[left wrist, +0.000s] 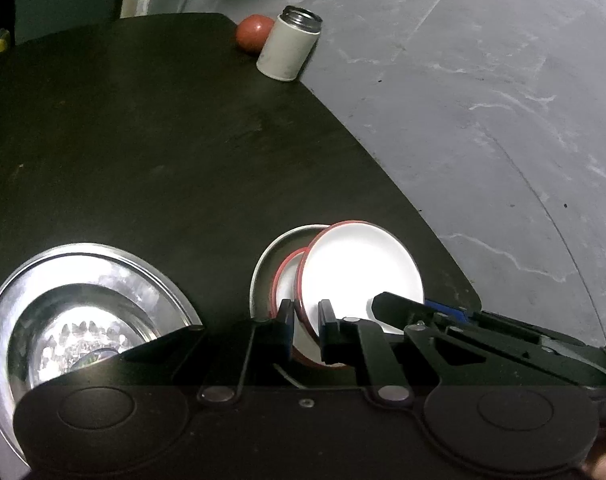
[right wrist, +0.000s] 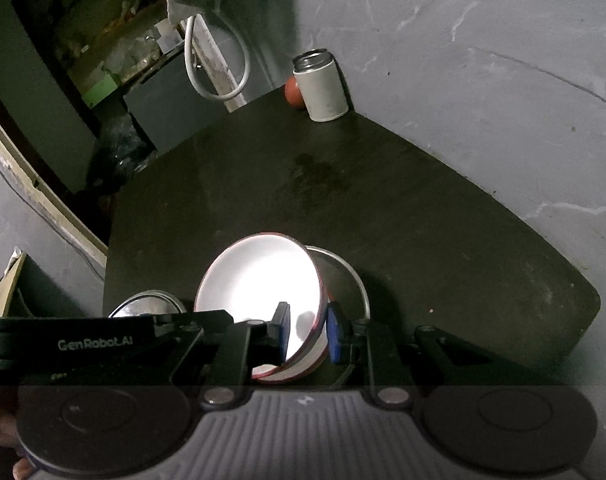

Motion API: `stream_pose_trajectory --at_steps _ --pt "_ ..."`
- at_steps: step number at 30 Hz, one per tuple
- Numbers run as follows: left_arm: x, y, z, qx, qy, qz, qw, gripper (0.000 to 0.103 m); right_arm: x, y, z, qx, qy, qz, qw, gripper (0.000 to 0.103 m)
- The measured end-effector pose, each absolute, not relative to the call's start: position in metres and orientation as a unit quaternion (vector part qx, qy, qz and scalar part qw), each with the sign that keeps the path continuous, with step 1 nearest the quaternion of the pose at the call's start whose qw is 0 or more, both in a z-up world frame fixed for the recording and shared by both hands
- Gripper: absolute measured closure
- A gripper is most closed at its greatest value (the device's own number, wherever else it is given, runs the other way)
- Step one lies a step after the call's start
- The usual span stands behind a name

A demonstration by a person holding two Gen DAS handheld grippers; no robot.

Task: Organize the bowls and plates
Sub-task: 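Carry the white bowl with the left gripper over the steel bowl, then lower the white bowl into the white bowl inside the steel bowl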

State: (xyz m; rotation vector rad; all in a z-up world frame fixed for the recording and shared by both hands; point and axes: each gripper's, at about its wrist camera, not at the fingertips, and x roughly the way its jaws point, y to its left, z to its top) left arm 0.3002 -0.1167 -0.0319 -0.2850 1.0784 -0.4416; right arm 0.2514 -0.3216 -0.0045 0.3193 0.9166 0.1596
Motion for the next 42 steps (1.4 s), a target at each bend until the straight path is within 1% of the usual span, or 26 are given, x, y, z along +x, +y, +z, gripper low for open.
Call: stream_pose_trajectory --at_steps 42 --pt "0.309 -0.115 -0.037 -0.133 0.537 -0.193 0.811 0.088 0.271 -0.311 -0.012 0.122 0.474 0.089 0.867 0.08"
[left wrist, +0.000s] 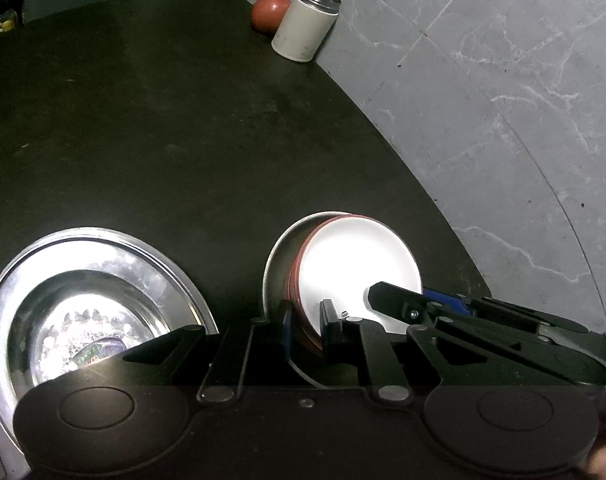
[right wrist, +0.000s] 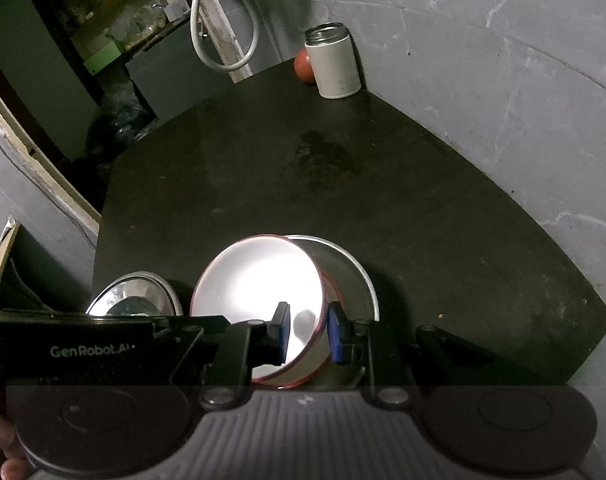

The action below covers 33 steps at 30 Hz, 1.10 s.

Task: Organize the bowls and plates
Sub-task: 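Lower the white bowl into the white bowl inside the steel bowl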

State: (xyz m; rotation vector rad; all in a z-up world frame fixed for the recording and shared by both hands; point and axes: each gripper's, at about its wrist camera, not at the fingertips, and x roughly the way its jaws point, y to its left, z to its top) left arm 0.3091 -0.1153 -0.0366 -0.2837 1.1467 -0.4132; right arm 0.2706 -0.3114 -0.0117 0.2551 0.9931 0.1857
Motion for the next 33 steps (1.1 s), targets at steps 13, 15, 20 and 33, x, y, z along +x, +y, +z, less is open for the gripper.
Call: stream_pose_trajectory --at_steps 13,15,20,33 --pt "0.3108 -0.1168 -0.036 -0.128 0.539 -0.192 0.81 0.089 0.27 -0.3134 -0.0116 0.124 0.474 0.092 0.867 0.08" --pt "0.3112 -0.1178 -0.0356 -0.125 0.54 -0.192 0.81 0.089 0.2699 -0.3137 -0.0116 0.124 0.474 0.093 0.867 0.08" --pt "0.3127 -0.1182 -0.0347 -0.121 0.541 -0.193 0.809 0.089 0.2702 -0.3134 -0.012 0.123 0.474 0.094 0.867 0.08" --pt "0.3144 -0.1181 -0.0339 -0.121 0.544 -0.194 0.807 0.089 0.2689 -0.3123 -0.0129 0.122 0.476 0.095 0.866 0.08"
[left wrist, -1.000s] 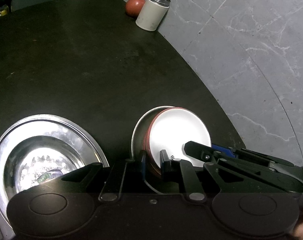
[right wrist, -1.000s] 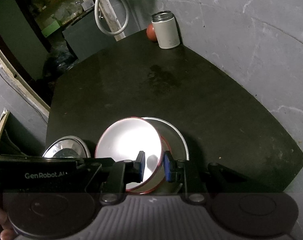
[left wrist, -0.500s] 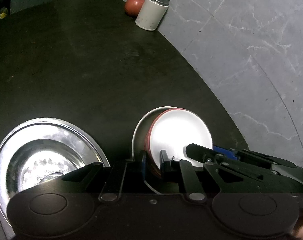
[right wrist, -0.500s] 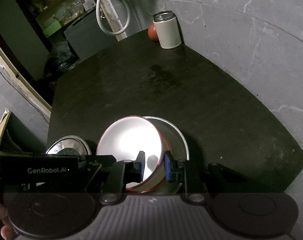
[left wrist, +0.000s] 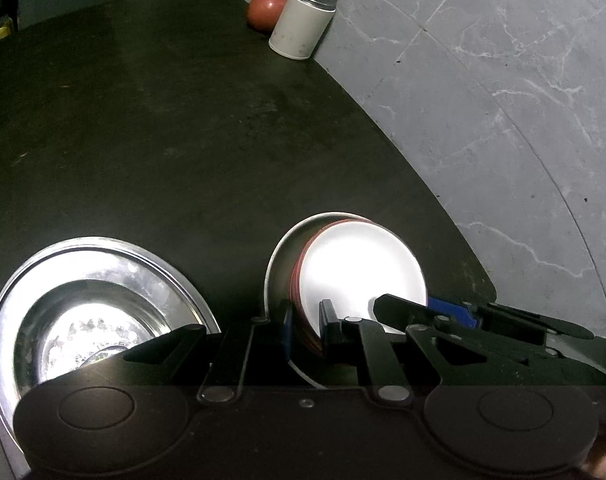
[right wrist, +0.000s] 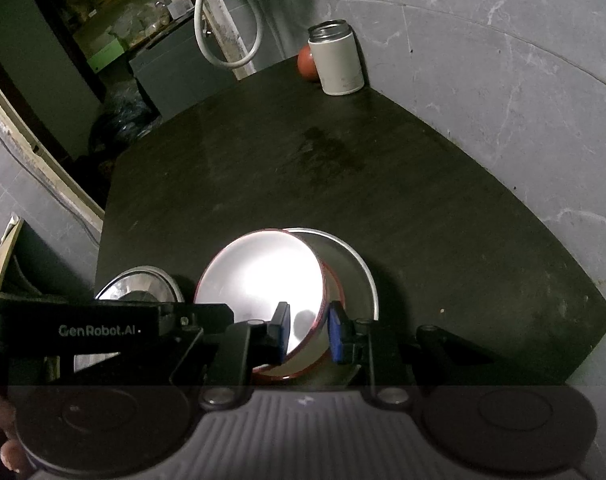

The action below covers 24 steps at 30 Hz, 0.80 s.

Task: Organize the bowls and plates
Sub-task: 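Lower the white bowl into the white bowl inside the steel bowl, then open the left gripper and close it on the steel bowl rim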

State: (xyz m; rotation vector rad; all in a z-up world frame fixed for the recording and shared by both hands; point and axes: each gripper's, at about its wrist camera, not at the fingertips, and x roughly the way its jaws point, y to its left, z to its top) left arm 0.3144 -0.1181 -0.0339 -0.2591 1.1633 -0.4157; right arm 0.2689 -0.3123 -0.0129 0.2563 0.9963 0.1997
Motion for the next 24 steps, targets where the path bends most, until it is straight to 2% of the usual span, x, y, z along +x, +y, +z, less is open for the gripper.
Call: stream_pose_trajectory --at_steps 12,15,24 --pt "0.3142 -0.119 -0.0339 -0.118 0.547 -0.19 0.807 0.089 0.2688 -0.3124 -0.013 0.122 0.475 0.095 0.866 0.079" --pt "0.3141 -0.1196 -0.0351 -0.119 0.548 -0.189 0.806 0.088 0.2686 -0.3126 -0.0138 0.12 0.477 0.092 0.866 0.075" --pt "0.3144 -0.1185 -0.0334 -0.121 0.548 -0.188 0.806 0.087 0.2638 -0.313 -0.015 0.12 0.48 0.097 0.864 0.075"
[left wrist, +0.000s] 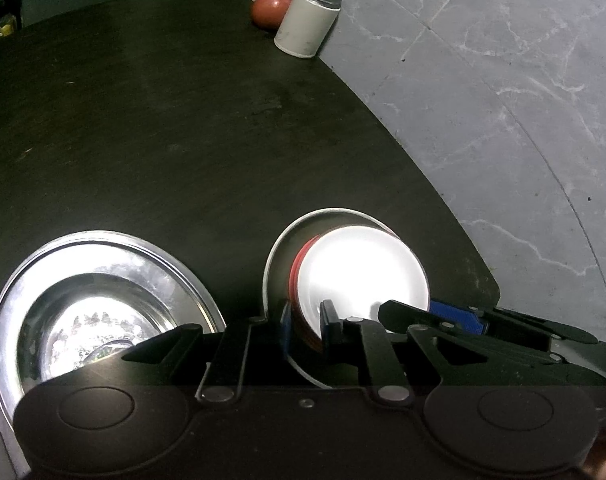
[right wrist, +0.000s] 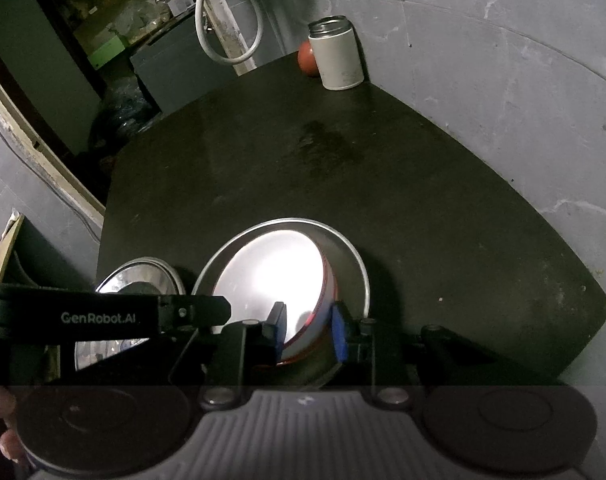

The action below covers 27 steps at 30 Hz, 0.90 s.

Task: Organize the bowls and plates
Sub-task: 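Open the left gripper and close it on the steel bowl rim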

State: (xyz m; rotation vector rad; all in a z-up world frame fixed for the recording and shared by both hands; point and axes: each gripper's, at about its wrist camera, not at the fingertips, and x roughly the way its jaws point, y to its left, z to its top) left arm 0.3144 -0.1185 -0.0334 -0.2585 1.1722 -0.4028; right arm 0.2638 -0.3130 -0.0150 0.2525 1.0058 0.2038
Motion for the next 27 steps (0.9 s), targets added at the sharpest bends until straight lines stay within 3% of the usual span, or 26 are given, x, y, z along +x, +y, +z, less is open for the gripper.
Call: stream_pose_trajectory --at_steps 16,20,23,27 --pt "0.308 -0.102 -0.012 -0.139 0.508 -0.192 0.828 0.068 0.259 -0.316 -0.008 0.123 0.468 0.103 0.869 0.066" --pt "0.307 -0.101 -0.003 -0.131 0.494 -0.192 0.838 0.063 0.253 -0.32 -0.002 0.126 0.453 0.092 0.878 0.051" --pt "0.305 -0.097 0.0 -0.13 0.484 -0.19 0.844 0.051 0.25 -0.325 0.001 0.131 0.445 0.086 0.882 0.044" --pt "0.303 -0.091 0.002 -0.134 0.473 -0.179 0.852 0.022 0.247 -0.33 0.004 0.134 0.441 0.081 0.884 0.031"
